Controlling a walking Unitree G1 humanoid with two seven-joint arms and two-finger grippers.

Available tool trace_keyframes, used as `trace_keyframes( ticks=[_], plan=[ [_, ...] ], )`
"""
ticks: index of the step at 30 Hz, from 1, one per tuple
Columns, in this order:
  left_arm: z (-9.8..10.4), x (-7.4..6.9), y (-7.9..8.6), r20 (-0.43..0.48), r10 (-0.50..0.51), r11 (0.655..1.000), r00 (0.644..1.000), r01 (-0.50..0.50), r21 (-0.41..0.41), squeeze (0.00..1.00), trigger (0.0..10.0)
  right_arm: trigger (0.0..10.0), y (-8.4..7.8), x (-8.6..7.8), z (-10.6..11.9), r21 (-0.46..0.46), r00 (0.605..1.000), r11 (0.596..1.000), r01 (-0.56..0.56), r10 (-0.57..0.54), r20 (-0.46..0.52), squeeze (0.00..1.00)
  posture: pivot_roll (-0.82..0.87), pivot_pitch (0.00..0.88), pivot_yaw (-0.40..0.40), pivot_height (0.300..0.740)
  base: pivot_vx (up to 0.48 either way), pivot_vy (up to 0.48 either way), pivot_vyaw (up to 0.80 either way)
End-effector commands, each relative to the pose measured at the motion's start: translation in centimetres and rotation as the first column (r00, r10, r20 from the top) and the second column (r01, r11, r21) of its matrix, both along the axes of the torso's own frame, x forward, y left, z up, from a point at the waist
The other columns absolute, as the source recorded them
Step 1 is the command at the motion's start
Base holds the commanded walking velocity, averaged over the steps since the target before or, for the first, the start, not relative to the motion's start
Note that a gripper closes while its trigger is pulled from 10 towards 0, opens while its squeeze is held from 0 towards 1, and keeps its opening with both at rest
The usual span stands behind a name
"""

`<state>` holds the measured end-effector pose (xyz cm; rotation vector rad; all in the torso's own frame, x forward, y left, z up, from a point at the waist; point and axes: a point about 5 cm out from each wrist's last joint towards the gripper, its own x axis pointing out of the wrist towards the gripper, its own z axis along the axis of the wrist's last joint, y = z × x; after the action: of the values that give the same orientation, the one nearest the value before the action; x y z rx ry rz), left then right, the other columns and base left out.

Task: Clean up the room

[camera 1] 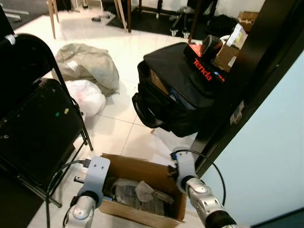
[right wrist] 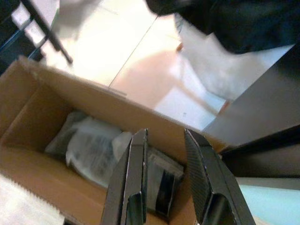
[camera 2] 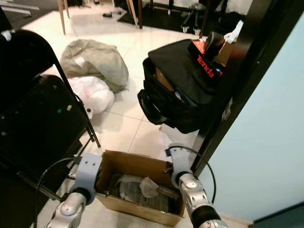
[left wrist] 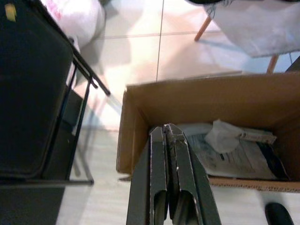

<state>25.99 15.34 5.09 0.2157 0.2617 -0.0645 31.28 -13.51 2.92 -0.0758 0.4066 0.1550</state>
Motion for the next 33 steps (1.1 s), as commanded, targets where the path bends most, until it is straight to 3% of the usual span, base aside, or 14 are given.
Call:
trace_keyframes(
  ticks=[1,6,7,17,26,33],
  plan=[
    [-0.3,0.0,-0.3,-0.007,-0.012,1.0,1.0,0.012,-0.004,0.0,10.0,10.0,-0.7,-0.3,0.1,0.002,0.997,0.998,0.069,-0.069,0.019,0.0,0.03,0.07,0.018,0.74,0.0,0.0,0.0],
    [0.2,0.6,-0.1,0.022,0.011,1.0,1.0,-0.011,-0.013,0.0,10.0,10.0,-1.6,-0.5,0.1,0.0,0.994,0.994,0.108,-0.108,0.028,0.0,0.02,0.065,0.023,0.74,0.0,0.0,0.0],
    [0.5,0.8,0.2,0.045,0.037,0.999,0.998,-0.038,0.017,0.0,10.0,10.0,-1.8,-0.7,0.0,0.008,0.993,0.993,0.118,-0.118,0.02,0.0,0.02,0.062,0.021,0.74,0.0,0.0,0.0],
    [0.4,0.4,1.3,0.045,0.113,0.992,0.993,-0.115,0.044,0.0,10.0,10.0,-1.3,-1.3,-0.6,0.022,0.995,0.995,0.098,-0.098,-0.029,0.0,0.02,0.055,-0.002,0.74,0.0,0.0,-0.24],
    [0.4,0.3,1.1,0.047,0.118,0.993,0.992,-0.119,0.017,0.0,10.0,10.0,-1.0,-1.3,-0.6,0.012,0.995,0.996,0.087,-0.087,-0.044,0.0,0.03,0.041,-0.019,0.74,0.0,0.0,0.0],
    [0.3,0.2,0.7,0.049,0.111,0.994,0.993,-0.111,-0.004,0.0,10.0,10.0,-0.8,-1.1,-0.3,-0.008,0.996,0.998,0.069,-0.07,-0.056,0.0,0.03,0.04,-0.027,0.74,0.0,0.0,-0.8]
  ],
)
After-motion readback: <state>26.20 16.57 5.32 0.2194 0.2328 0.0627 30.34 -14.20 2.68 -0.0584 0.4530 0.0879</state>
